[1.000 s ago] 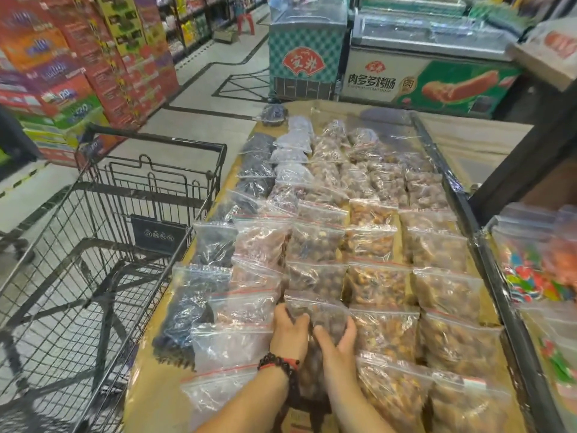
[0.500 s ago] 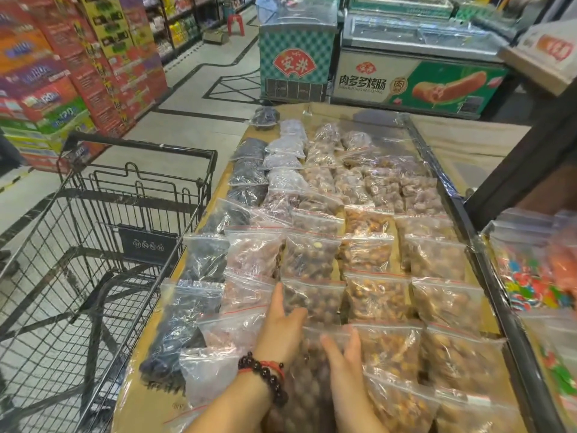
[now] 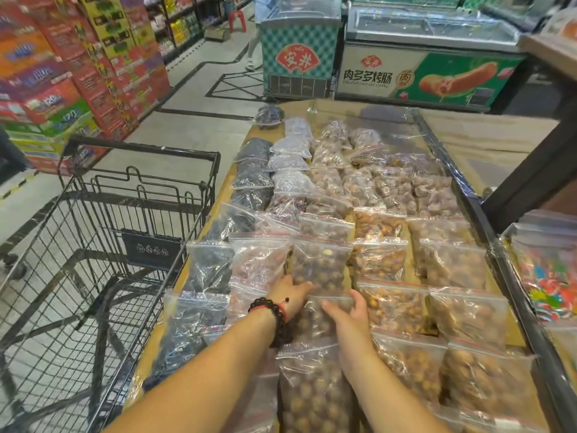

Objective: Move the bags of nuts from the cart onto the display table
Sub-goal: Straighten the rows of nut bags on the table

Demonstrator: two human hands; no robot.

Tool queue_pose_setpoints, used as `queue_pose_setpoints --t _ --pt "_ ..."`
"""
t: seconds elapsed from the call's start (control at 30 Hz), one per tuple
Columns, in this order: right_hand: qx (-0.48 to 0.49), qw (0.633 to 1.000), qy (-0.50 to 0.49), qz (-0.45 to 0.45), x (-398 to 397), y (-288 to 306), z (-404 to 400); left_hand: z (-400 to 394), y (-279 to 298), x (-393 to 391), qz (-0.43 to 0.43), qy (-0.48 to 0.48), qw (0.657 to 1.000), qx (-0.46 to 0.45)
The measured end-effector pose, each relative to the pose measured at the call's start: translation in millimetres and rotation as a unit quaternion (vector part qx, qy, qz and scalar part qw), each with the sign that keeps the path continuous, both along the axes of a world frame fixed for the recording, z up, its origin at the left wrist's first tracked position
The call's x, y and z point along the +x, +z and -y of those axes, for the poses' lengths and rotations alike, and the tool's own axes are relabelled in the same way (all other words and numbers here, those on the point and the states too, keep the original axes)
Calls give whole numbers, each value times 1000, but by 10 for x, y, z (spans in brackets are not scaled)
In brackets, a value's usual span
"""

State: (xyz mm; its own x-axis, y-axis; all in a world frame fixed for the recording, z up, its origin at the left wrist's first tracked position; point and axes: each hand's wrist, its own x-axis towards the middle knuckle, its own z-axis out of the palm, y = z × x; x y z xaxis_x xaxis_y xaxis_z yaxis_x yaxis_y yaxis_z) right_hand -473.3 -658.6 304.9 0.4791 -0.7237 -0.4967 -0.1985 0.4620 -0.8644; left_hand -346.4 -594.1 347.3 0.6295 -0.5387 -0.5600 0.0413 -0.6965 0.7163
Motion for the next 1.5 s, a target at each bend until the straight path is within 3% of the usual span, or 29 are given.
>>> queue_pose_setpoints --t 0.13,0.3,0.4,0.53,0.7,0.9,1.17,1.33,1.5 --pt "-48 999 -11 -5 -11 -78 -69 -19 -30 61 28 -80 996 37" --pt "-86 994 6 -61 -64 -62 -121 -22 -55 -1 93 -114 987 70" --pt "-114 988 61 -86 -69 -33 -65 -2 -38 1 117 -81 990 7" --pt "-120 986 92 -67 82 97 165 169 56 102 -10 38 993 -107" --pt "-21 998 55 -35 335 179 440 339 -10 230 -50 10 998 -36" --pt "-66 995 45 -63 410 143 434 376 -165 244 -58 5 998 -34" --pt "-154 975 56 -149 383 95 376 336 -278 241 32 -76 996 39" --pt "-157 966 94 -183 386 205 359 369 -271 267 23 -49 998 11" --pt "-179 969 132 -108 51 522 110 206 59 191 57 -6 994 -90"
